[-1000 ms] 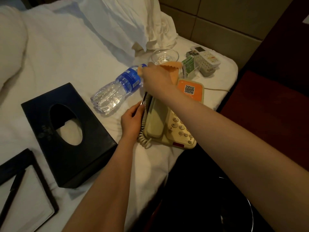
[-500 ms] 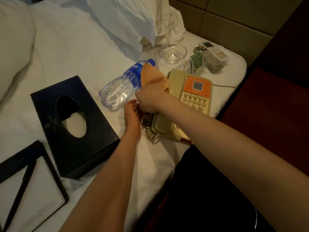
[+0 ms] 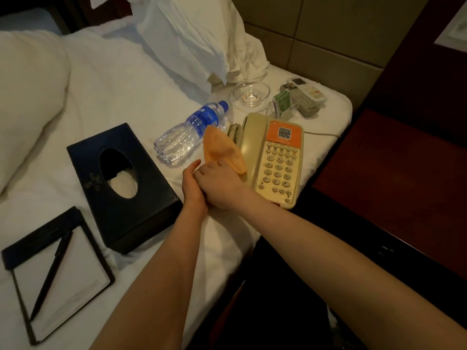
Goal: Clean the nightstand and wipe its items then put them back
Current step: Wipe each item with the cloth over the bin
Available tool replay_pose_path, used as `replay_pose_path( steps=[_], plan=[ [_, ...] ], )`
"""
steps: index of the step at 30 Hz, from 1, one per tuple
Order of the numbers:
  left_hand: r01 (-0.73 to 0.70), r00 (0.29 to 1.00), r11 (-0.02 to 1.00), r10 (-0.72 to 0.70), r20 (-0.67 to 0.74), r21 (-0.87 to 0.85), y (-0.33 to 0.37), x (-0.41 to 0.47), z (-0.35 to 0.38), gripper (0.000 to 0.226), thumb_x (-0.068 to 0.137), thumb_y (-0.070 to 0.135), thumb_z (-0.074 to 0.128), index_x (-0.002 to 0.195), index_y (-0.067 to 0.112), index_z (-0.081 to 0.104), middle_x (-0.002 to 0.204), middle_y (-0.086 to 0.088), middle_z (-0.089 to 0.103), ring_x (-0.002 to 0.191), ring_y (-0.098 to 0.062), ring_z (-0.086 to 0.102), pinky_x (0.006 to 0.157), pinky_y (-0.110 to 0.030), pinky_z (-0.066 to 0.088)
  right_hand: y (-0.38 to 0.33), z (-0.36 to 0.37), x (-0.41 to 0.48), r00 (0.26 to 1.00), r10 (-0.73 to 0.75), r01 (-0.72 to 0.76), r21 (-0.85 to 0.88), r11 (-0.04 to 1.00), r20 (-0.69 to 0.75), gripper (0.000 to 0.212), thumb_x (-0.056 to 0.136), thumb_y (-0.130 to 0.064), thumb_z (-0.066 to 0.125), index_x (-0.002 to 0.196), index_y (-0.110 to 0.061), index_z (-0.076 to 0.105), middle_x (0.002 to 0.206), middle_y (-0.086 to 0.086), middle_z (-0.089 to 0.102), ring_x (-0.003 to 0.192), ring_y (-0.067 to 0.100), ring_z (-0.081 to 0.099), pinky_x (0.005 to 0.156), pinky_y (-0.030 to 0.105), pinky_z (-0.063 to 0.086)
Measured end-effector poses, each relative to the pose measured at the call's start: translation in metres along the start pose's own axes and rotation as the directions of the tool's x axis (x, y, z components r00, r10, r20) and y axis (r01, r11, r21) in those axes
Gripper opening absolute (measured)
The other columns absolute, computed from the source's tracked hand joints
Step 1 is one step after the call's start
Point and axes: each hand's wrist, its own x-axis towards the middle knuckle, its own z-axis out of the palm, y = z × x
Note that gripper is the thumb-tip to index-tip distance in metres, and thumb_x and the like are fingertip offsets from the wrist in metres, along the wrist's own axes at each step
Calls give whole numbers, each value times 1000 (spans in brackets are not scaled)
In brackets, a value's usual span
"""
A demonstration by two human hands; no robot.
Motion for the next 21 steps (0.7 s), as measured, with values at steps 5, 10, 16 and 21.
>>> replay_pose_path(
  steps=[5, 10, 16, 21],
  plan=[
    [-12, 997, 1000, 11, 75, 15, -7, -3, -2, 50, 94, 38, 33, 66, 24, 71, 71, 3, 66, 79, -15, 60, 79, -29, 46, 5, -1, -29, 923, 42, -2, 105, 995, -381, 13, 73, -22, 68, 85, -16, 70, 80, 0, 68, 75, 20, 64, 74, 30, 49],
    [-56, 998, 990, 55, 6, 131, -10, -4, 1, 44, 98, 35, 31, 129, 9, 48, 130, -12, 53, 123, -26, 50, 108, -40, 38, 16, 21, -65, 845, -206, 192, -79, 978, -494, 24, 81, -24, 51, 80, -12, 71, 80, 3, 70, 74, 23, 65, 83, 36, 35],
    [-145, 989, 920, 138, 43, 365, -14, -8, 11, 25, 94, 34, 41, 109, 18, 54, 106, -3, 57, 106, -23, 55, 87, -33, 47, 28, 13, -78, 837, 256, -76, 362, 929, -484, 40, 76, -25, 47, 105, -8, 68, 104, 11, 69, 90, 28, 66, 87, 42, 50],
    [-245, 969, 886, 236, 71, 395, -27, -16, 16, 32, 92, 9, 47, 123, 8, 52, 119, -11, 56, 105, -21, 55, 78, -21, 46, 43, 12, -82, 913, 334, -164, 538, 827, -235, 55, 88, -11, 48, 142, -12, 37, 155, 7, 22, 135, 31, 33, 113, 46, 27]
  ],
)
